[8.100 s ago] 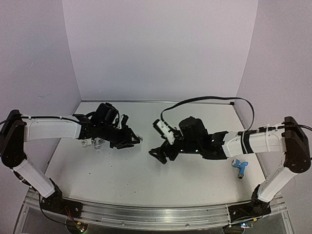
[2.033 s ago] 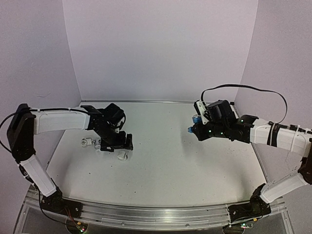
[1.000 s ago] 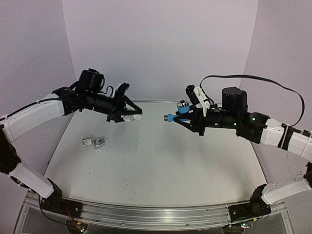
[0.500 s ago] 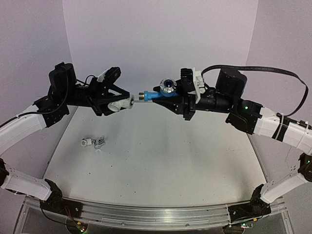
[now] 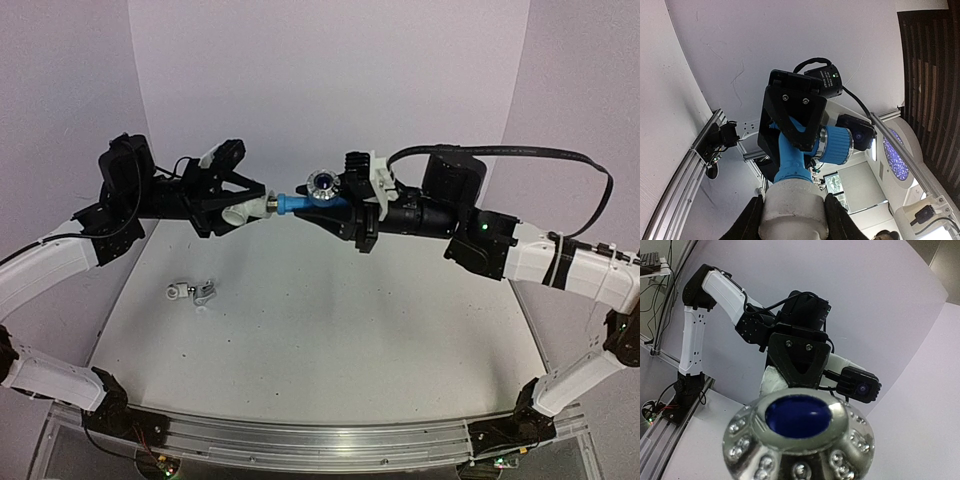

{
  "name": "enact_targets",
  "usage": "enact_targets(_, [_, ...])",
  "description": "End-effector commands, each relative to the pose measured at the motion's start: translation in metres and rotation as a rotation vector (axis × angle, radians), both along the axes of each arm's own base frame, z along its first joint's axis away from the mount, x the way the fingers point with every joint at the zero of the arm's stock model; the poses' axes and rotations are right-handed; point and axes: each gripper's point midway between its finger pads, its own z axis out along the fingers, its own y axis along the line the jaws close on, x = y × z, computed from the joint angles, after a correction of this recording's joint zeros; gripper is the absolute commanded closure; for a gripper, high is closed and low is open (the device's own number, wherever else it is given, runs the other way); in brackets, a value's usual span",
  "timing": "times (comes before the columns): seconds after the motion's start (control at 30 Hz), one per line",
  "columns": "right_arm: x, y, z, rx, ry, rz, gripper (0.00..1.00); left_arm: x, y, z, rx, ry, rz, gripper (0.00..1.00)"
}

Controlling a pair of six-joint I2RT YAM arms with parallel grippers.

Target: Install the water faucets

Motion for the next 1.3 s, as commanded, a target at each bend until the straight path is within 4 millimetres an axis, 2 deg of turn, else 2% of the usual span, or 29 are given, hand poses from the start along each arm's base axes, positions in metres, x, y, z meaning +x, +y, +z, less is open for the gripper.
enact_targets(0.0, [-0.002, 0.009, 0.027, 0.092, -0.026, -0.010, 1.00, -0.001, 0.000, 0.012, -0.039, -0.031, 0.013, 1.00])
enact_targets(0.1, [0.004, 0.015, 0.023, 0.088, 0.035, -0.031, 1.00, 0.003, -0.001, 0.011, -0.040, -0.038, 0.033, 1.00])
enact_targets(0.23, [0.015, 0.025, 0.016, 0.086, 0.199, -0.039, 1.00, 0.006, -0.001, 0.008, -0.050, -0.116, 0.072, 1.00])
enact_targets(0.33, [0.014, 0.035, 0.009, 0.075, 0.332, 0.022, 1.00, 0.008, -0.003, 0.006, -0.056, -0.209, 0.076, 1.00])
enact_targets(0.7, [-0.006, 0.055, 0.012, 0.002, 0.572, 0.234, 1.00, 0.000, -0.010, -0.002, -0.078, -0.481, -0.035, 1.00])
enact_targets(0.8, [-0.005, 0.058, 0.013, -0.009, 0.628, 0.245, 1.00, 0.006, -0.015, -0.009, -0.057, -0.540, -0.034, 1.00])
enact_targets(0.83, [-0.003, 0.061, 0.012, -0.018, 0.689, 0.246, 1.00, 0.018, -0.019, -0.014, -0.008, -0.583, -0.009, 1.00])
enact_targets(1.07, [-0.003, 0.072, 0.010, -0.083, 0.878, 0.282, 1.00, 0.053, -0.025, -0.020, 0.154, -0.862, 0.091, 1.00])
enact_targets(1.13, [-0.005, 0.074, 0.010, -0.104, 0.926, 0.306, 1.00, 0.059, -0.024, -0.021, 0.193, -0.938, 0.107, 1.00])
enact_targets(1.27, [-0.004, 0.076, 0.011, -0.167, 1.083, 0.382, 1.00, 0.053, -0.019, -0.023, 0.187, -1.163, 0.071, 1.00])
